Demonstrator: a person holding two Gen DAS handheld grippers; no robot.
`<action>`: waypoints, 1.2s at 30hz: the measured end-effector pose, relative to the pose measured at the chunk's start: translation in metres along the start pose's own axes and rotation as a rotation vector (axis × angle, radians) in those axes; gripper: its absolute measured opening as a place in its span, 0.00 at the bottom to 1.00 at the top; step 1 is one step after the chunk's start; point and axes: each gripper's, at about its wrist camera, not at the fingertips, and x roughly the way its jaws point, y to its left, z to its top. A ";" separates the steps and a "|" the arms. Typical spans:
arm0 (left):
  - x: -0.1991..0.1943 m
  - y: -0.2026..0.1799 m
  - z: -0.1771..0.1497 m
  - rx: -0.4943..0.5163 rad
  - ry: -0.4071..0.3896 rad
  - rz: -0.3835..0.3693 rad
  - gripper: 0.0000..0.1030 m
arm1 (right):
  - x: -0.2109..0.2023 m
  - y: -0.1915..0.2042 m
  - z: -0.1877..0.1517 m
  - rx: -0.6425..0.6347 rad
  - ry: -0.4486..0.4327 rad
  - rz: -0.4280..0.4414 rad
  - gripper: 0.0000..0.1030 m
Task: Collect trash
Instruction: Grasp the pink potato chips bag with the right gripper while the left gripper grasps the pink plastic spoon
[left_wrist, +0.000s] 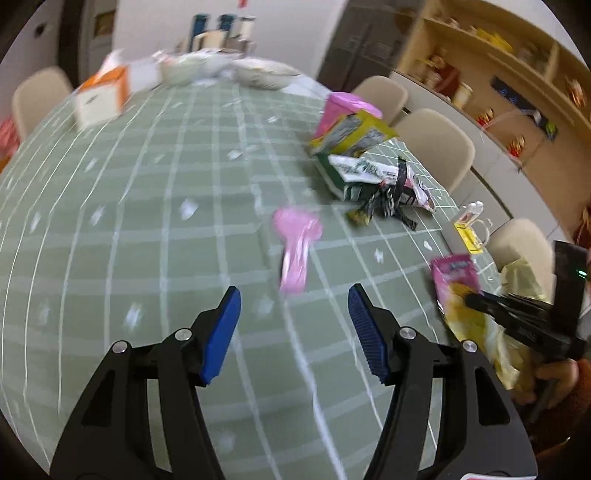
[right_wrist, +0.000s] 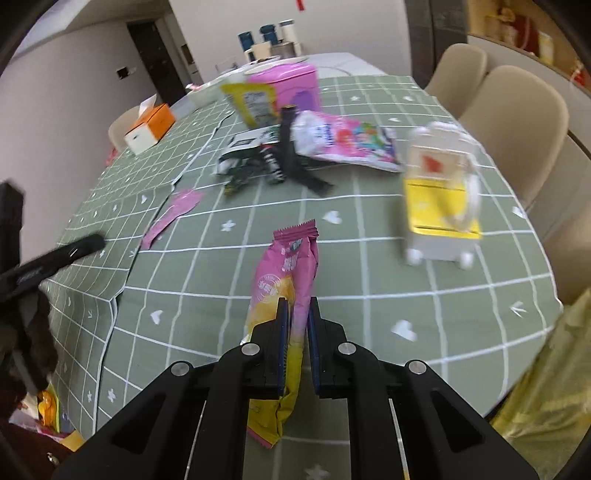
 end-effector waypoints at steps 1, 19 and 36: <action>0.008 -0.002 0.007 0.020 0.001 0.002 0.56 | -0.002 -0.003 -0.001 0.005 -0.006 -0.001 0.11; 0.090 -0.020 0.048 0.079 0.100 0.125 0.40 | -0.006 -0.019 -0.013 0.026 -0.038 0.021 0.48; 0.022 -0.048 0.009 -0.017 0.102 -0.026 0.41 | 0.013 0.005 -0.009 -0.022 0.038 0.015 0.65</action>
